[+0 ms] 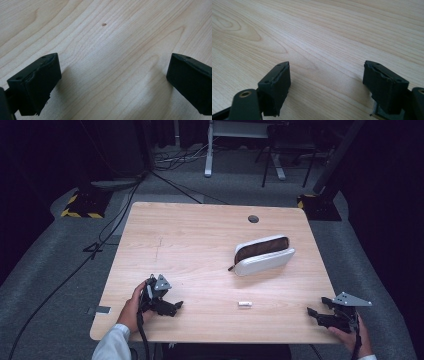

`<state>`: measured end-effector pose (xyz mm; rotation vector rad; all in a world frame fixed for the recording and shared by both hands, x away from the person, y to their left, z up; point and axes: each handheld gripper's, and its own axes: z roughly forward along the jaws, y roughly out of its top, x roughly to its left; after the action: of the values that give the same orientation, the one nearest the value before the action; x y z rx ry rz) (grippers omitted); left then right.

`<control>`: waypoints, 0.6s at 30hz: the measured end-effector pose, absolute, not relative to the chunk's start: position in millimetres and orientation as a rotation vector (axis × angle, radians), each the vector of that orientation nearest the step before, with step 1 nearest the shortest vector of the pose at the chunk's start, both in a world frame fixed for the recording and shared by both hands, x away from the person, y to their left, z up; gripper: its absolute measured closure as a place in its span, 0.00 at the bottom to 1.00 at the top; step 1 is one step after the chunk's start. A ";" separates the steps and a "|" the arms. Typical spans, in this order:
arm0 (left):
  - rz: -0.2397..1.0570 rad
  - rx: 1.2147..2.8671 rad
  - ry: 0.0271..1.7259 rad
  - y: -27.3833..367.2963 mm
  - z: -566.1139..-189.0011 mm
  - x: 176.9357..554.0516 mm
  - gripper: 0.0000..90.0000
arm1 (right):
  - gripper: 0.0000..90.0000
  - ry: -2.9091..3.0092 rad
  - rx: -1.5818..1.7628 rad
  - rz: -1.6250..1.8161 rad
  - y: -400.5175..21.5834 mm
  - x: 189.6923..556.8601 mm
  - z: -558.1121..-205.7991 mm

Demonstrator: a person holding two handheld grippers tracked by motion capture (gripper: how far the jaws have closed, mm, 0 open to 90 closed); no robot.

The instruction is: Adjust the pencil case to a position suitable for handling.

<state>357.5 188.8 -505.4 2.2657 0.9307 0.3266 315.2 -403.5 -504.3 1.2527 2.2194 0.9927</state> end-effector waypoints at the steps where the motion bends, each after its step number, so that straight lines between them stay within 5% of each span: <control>1: 0.326 2.268 0.926 188.4 -505.4 358.3 0.00 | 0.25 2.220 1.253 0.993 -403.5 315.2 -504.3; 18: 0.321 2.268 0.916 183.3 -505.6 357.3 0.00 | 0.27 2.385 1.065 1.037 -381.3 319.6 -502.3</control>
<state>357.3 183.3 -505.6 2.2679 0.9159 0.3207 319.6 -381.3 -502.3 1.0653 2.3846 1.0369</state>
